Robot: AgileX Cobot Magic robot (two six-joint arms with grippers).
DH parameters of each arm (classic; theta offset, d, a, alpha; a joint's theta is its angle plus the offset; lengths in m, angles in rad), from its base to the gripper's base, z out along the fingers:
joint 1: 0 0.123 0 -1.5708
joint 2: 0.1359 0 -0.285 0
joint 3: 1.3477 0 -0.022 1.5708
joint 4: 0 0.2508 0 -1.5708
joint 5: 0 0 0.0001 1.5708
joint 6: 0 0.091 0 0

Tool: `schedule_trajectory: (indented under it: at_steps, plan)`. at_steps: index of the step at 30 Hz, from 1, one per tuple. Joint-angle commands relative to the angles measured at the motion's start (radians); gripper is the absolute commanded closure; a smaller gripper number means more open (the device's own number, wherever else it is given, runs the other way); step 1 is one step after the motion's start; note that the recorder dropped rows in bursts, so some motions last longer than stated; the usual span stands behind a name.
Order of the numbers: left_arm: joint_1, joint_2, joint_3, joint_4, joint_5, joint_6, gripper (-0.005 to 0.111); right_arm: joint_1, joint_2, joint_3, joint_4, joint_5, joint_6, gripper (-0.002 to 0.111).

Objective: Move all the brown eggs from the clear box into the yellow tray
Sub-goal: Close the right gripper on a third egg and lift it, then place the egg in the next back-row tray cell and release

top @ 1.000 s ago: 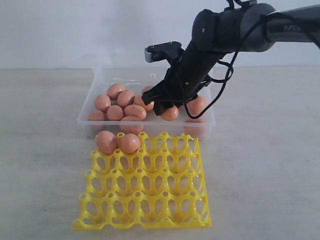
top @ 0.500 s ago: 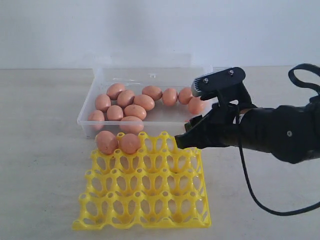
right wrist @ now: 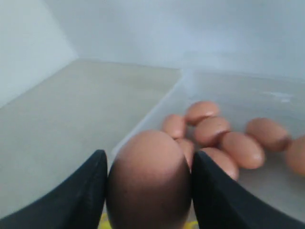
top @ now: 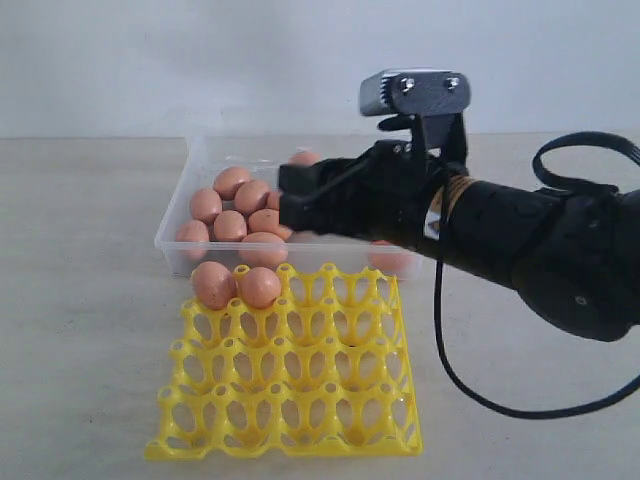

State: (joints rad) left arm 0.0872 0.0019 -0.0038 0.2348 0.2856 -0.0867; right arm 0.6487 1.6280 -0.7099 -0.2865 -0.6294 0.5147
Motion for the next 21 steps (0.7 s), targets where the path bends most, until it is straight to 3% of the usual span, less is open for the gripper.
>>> schedule_trajectory:
  at_steps: [1, 5, 9, 12, 16, 21]
  plan:
    - [0.003, -0.002, 0.004, -0.002, -0.002, -0.002, 0.085, -0.029, 0.064, -0.001, -0.3, -0.047, 0.173, 0.109]
    - [0.003, -0.002, 0.004, -0.002, -0.002, -0.002, 0.085, -0.146, 0.164, -0.001, -0.345, -0.276, 0.32, 0.109]
    - [0.003, -0.002, 0.004, -0.002, -0.002, -0.002, 0.085, -0.261, 0.266, -0.04, -0.582, -0.509, 0.537, 0.109]
    - [0.003, -0.002, 0.004, -0.002, -0.002, -0.002, 0.085, -0.252, 0.284, -0.051, -0.698, -0.461, 0.53, 0.109]
    - [0.003, -0.002, 0.004, -0.002, -0.002, -0.002, 0.085, -0.25, 0.289, -0.108, -0.602, -0.211, 0.418, 0.109]
    - [0.003, -0.002, 0.004, -0.002, -0.002, -0.002, 0.085, -0.22, 0.329, -0.21, -0.611, -0.167, 0.452, 0.109]
